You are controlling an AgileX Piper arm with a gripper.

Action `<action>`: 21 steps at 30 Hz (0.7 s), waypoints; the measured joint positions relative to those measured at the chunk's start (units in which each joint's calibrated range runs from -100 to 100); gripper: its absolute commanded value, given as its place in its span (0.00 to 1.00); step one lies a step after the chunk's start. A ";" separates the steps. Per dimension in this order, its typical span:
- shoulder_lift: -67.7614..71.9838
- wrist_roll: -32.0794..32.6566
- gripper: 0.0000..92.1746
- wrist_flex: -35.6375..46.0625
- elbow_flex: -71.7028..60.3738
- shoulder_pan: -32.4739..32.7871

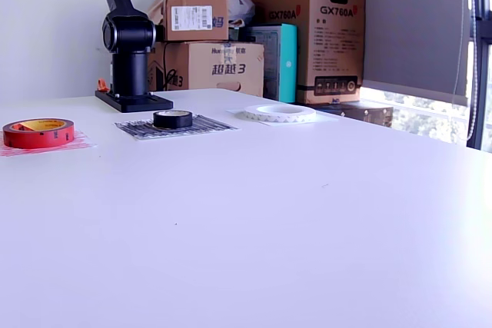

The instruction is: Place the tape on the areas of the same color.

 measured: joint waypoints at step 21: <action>-40.41 -10.96 0.00 -6.22 23.89 3.75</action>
